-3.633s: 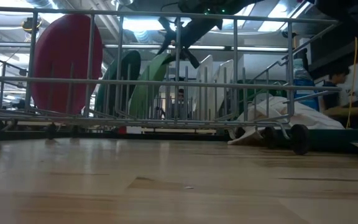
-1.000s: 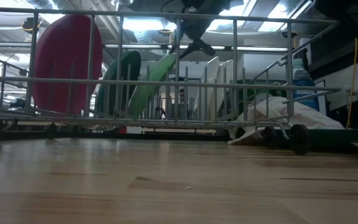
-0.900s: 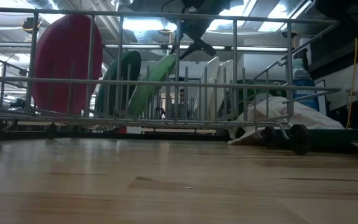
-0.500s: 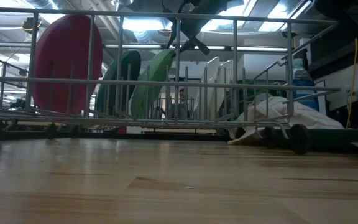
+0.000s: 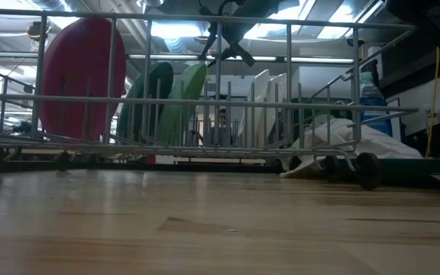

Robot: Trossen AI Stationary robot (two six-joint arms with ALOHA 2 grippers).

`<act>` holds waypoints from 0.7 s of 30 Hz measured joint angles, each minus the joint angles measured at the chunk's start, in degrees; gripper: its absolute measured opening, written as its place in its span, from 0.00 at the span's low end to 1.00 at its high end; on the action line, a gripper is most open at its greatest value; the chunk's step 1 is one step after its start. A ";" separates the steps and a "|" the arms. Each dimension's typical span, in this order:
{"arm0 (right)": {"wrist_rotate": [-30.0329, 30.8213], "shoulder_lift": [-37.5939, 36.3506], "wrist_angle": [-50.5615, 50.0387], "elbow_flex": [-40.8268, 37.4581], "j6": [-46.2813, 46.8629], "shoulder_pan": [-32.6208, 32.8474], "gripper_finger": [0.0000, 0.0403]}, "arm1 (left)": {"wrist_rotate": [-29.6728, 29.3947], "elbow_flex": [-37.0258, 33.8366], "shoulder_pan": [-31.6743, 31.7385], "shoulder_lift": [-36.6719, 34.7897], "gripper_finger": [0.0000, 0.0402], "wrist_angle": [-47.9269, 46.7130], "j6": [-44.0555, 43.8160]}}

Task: Sort dishes
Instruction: Put the light green plate in the dish rack, then put the green plate in the dish rack

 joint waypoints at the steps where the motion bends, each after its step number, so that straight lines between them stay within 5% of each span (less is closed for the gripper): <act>1: 0.05 -0.08 0.00 0.00 -0.16 -0.28 0.33 | -0.01 0.02 0.00 0.00 0.46 0.00 -0.01; 15: 0.93 -4.95 -3.10 0.00 -4.99 -5.74 0.33 | -0.01 0.00 -0.01 0.00 0.46 -0.03 -0.01; 21: 0.81 -9.50 -10.36 0.00 -16.36 -6.27 0.33 | -0.01 0.02 0.01 0.00 0.46 -0.80 -0.02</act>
